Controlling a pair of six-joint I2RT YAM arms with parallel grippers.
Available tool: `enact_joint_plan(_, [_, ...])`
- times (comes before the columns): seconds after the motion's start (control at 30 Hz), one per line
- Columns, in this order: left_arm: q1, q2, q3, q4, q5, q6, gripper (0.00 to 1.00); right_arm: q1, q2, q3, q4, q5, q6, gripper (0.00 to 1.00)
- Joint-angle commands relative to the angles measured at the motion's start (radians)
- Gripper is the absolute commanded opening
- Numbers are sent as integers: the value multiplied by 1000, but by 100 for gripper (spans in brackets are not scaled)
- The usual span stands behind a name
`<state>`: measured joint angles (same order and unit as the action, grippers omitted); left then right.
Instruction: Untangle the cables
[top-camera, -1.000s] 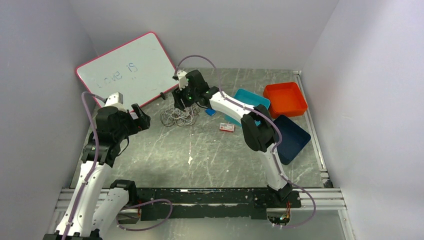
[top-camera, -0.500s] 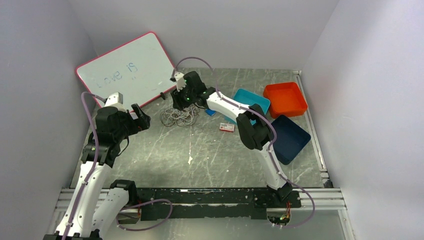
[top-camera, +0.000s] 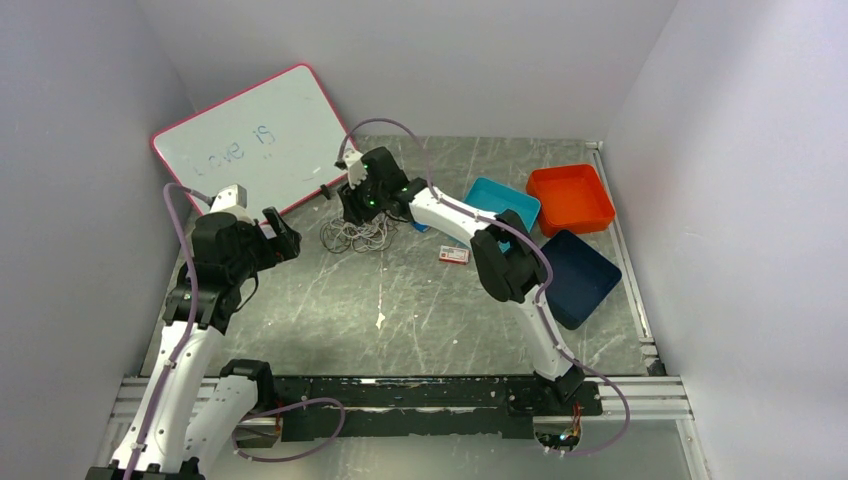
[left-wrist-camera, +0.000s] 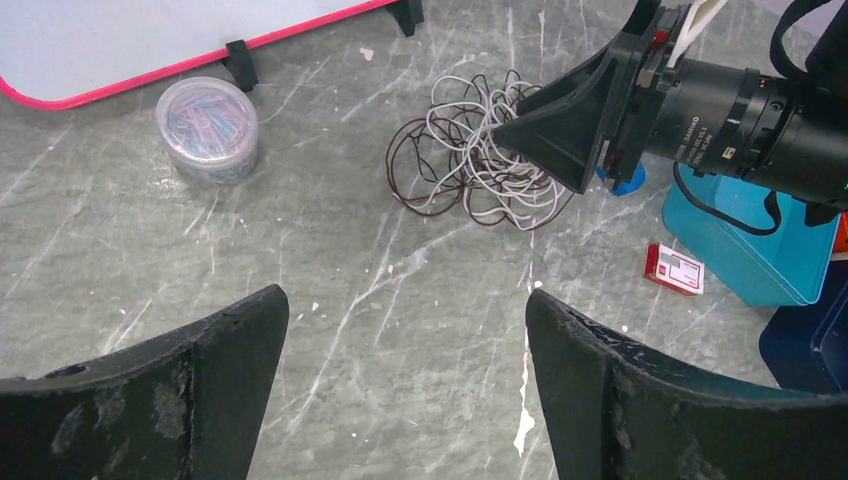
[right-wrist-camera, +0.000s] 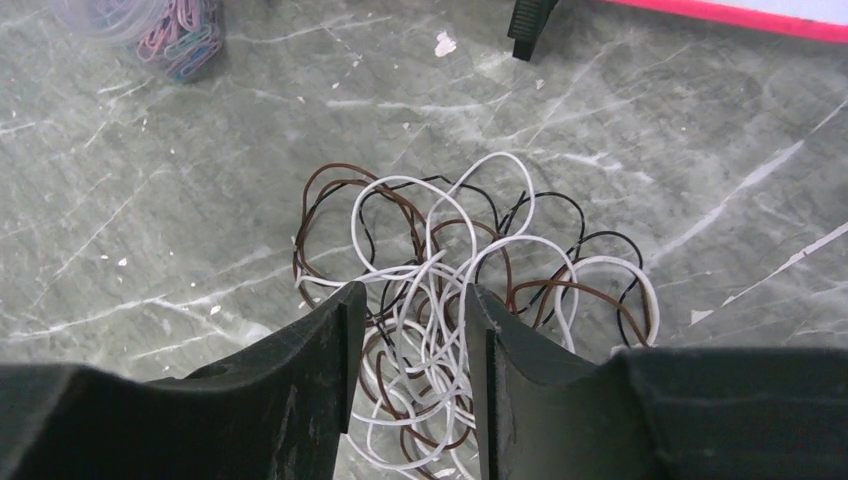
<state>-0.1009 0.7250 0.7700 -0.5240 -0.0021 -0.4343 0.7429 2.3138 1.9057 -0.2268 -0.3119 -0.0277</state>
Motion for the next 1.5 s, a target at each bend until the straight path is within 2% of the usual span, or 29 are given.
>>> enact_joint_plan(0.0, [-2, 2, -8, 22, 0, -7, 92, 13, -28, -2, -40, 40, -10, 43])
enact_joint_plan(0.13, [-2, 1, -9, 21, -4, -8, 92, 16, -32, -2, -38, 66, -6, 31])
enact_joint_plan(0.27, [-2, 0, -7, 19, -7, -9, 92, 15, -53, -12, -17, 68, 3, 15])
enact_joint_plan(0.47, [-2, -18, -10, 35, 17, -5, 92, 18, -125, -44, 17, 66, 23, 1])
enact_joint_plan(0.83, [-2, -42, -4, 72, -10, -36, 97, 19, -342, -206, 90, 116, 113, 0])
enact_joint_plan(1.03, [-1, -15, 40, 79, 155, 28, 99, 20, -444, -274, 86, 168, 192, 0])
enact_joint_plan(1.2, [-2, -17, 12, 166, 256, 31, 99, 18, -545, -344, 104, 162, 213, 0])
enact_joint_plan(1.47, [-2, -76, -71, 414, 414, 57, 99, 24, -600, -273, -99, 72, 283, 0])
